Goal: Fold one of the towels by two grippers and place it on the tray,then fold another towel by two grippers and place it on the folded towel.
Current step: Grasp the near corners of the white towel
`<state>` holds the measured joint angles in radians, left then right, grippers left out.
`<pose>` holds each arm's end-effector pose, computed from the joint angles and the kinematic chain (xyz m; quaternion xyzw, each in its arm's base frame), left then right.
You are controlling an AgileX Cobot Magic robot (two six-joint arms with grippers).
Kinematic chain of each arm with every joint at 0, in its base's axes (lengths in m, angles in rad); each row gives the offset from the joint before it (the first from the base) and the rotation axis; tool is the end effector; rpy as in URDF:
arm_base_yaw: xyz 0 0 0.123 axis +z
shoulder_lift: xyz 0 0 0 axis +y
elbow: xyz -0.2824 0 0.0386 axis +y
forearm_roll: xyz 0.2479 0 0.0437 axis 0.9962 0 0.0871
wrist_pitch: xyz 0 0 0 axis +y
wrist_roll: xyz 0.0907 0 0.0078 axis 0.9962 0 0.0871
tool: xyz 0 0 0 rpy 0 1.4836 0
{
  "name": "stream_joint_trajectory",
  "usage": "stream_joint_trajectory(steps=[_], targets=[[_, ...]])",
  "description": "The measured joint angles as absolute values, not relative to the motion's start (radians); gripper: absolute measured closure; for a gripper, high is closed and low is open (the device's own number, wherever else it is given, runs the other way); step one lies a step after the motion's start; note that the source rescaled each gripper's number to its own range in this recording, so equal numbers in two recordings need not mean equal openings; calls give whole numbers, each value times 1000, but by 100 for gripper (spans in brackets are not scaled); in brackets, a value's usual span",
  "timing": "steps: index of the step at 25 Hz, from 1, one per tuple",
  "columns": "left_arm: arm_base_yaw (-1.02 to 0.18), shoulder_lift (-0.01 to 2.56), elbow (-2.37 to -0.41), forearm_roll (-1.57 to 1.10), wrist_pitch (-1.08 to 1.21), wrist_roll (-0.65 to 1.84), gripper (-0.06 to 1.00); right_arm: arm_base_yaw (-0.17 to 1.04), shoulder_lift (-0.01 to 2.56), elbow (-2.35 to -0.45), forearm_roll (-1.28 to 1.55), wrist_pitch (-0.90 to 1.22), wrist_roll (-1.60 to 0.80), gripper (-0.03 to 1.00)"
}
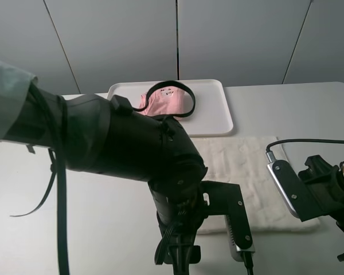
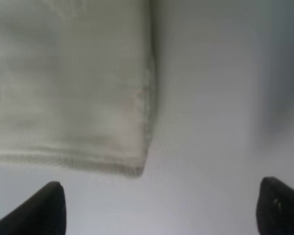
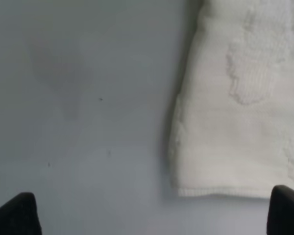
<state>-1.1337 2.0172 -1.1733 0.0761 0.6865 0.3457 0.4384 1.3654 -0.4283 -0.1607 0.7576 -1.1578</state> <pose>0.1588 -0.3295 0.1147 0.6928 0.7179 -0.0005 0.0688 0.1485 0.0586 0.1430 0.7550 -0.6532 0.0442 0.0362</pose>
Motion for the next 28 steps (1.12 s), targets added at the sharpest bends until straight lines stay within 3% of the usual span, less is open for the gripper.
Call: stream_joint_trajectory(steps=[28], targets=[[-1170, 2122, -1261, 82, 728, 346, -6, 438, 1439, -427, -173, 676, -1159, -3]])
